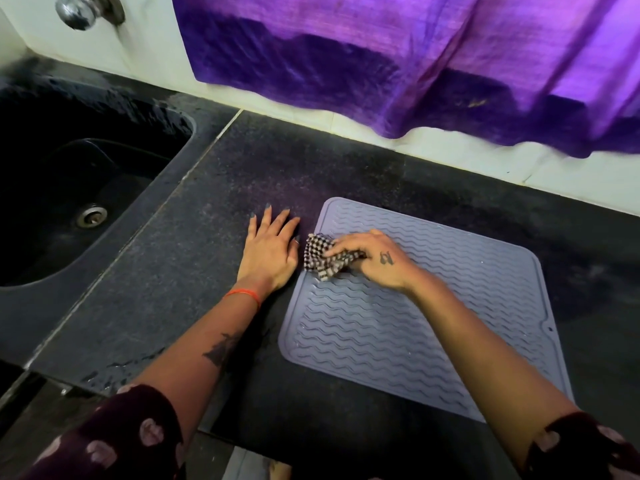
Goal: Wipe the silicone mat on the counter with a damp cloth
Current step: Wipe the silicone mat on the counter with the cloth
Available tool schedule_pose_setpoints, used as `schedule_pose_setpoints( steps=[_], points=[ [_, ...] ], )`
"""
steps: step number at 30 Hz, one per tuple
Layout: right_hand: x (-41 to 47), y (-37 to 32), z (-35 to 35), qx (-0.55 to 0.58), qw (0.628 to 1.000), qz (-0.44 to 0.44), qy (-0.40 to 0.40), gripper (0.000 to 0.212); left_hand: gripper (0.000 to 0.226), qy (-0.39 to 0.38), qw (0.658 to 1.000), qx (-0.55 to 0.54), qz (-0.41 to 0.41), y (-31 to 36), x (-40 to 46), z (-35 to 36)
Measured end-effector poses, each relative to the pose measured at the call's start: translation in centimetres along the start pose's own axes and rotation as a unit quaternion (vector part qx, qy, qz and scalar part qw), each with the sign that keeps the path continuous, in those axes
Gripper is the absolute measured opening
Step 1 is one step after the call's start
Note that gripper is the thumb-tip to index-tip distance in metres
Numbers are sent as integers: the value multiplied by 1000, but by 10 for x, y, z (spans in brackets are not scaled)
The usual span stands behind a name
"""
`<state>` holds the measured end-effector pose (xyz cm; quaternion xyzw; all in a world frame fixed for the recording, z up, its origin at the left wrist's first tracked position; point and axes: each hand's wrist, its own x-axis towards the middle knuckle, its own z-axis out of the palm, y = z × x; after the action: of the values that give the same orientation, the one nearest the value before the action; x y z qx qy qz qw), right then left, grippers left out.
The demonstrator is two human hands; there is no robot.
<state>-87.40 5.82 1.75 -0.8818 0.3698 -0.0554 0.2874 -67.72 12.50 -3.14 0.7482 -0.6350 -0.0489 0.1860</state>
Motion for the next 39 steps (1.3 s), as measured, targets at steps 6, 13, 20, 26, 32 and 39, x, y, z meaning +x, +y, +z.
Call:
schedule_pose_setpoints(
  steps=[6, 13, 20, 26, 32, 39],
  points=[
    [-6, -16, 20, -129, 990, 3, 55, 42, 58, -2, 1000, 3, -3, 0, 1, 0],
    [1, 0, -13, 110, 994, 10, -11, 35, 59, -5, 1000, 9, -3, -1, 1, 0],
    [41, 5, 4, -76, 984, 127, 101, 50, 57, -2, 1000, 12, -4, 0, 0, 0],
    [27, 7, 1, -47, 998, 28, 24, 53, 58, -4, 1000, 9, -5, -1, 1, 1],
    [16, -4, -16, 60, 997, 14, -40, 42, 57, -3, 1000, 3, 0, 0, 1, 0],
    [3, -15, 8, -64, 998, 14, 12, 44, 60, 2, 1000, 4, 3, -1, 1, 1]
  ],
)
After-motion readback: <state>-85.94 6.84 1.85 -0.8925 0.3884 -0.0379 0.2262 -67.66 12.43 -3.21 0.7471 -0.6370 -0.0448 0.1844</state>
